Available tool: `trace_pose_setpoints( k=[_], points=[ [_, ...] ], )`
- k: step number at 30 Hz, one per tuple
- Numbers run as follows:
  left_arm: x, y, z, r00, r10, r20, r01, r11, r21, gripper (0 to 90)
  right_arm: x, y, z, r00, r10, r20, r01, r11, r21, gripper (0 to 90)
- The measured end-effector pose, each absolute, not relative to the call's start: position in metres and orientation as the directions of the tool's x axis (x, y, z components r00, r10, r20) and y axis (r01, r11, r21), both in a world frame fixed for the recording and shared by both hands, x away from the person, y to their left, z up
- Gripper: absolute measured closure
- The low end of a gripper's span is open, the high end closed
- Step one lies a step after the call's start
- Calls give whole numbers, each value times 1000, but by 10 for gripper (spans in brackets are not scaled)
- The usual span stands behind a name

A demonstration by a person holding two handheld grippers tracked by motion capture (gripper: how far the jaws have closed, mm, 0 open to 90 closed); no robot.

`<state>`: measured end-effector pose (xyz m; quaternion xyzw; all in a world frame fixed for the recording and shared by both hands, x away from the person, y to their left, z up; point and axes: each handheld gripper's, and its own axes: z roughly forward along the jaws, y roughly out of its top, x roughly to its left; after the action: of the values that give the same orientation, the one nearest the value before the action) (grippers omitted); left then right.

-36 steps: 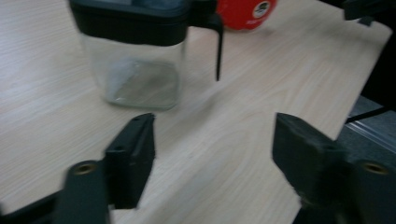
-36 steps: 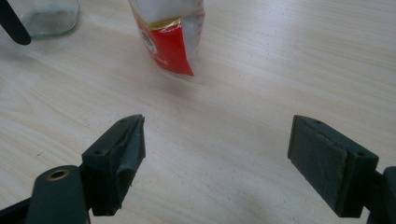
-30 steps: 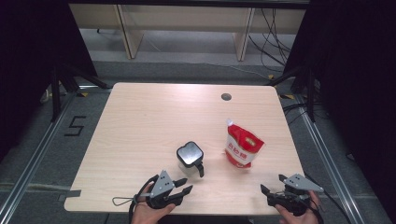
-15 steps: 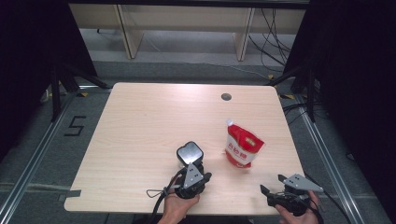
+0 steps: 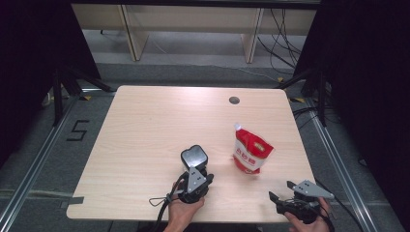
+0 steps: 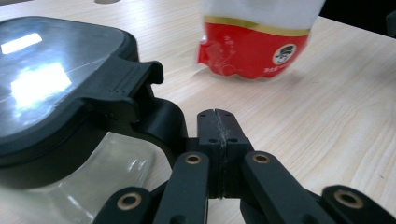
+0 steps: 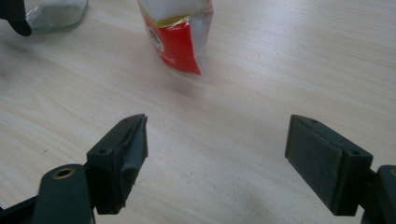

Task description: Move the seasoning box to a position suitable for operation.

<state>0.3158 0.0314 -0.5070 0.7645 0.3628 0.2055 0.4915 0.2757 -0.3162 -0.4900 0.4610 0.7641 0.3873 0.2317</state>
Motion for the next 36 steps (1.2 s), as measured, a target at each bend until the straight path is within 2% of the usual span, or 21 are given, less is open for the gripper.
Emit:
trace_pose_setpoints(
  k=[2, 5, 15, 17, 21, 24, 27, 28, 29, 31, 36],
  points=[
    [316, 40, -505, 639, 768, -52, 366, -243, 898, 891, 273, -313, -489, -451, 891, 50, 559, 238, 794, 223],
    [315, 54, -504, 626, 778, -53, 368, -234, 900, 891, 276, -315, -491, -463, 886, 16, 535, 265, 802, 224],
    [316, 101, -501, 559, 829, -25, 380, -229, 896, 863, 275, -314, -490, -474, 881, 5, 529, 280, 801, 227],
    [314, 116, -497, 532, 846, -38, 375, -195, 906, 848, 274, -312, -490, -459, 887, 44, 555, 248, 794, 228],
    [313, 131, -488, 515, 856, -39, 362, -177, 915, 821, 276, -314, -491, -477, 878, 26, 541, 271, 796, 230],
    [317, 144, -483, 516, 853, -74, 384, -153, 911, 790, 275, -313, -490, -476, 879, 16, 541, 279, 794, 230],
    [317, 141, -485, 533, 843, -74, 393, -170, 904, 766, 276, -312, -491, -484, 875, 9, 531, 285, 798, 230],
    [318, 137, -487, 549, 834, -56, 396, -200, 896, 731, 276, -313, -490, -490, 872, 2, 531, 297, 794, 230],
    [318, 137, -487, 549, 834, -56, 396, -200, 896, 704, 274, -310, -491, -470, 882, 29, 548, 265, 794, 230],
    [321, 131, -490, 550, 832, -64, 403, -197, 894, 646, 276, -312, -491, -491, 871, 14, 536, 289, 793, 230],
    [329, 122, -494, 543, 840, -21, 400, -236, 886, 617, 276, -312, -491, -494, 869, 25, 544, 287, 788, 231]
  ],
)
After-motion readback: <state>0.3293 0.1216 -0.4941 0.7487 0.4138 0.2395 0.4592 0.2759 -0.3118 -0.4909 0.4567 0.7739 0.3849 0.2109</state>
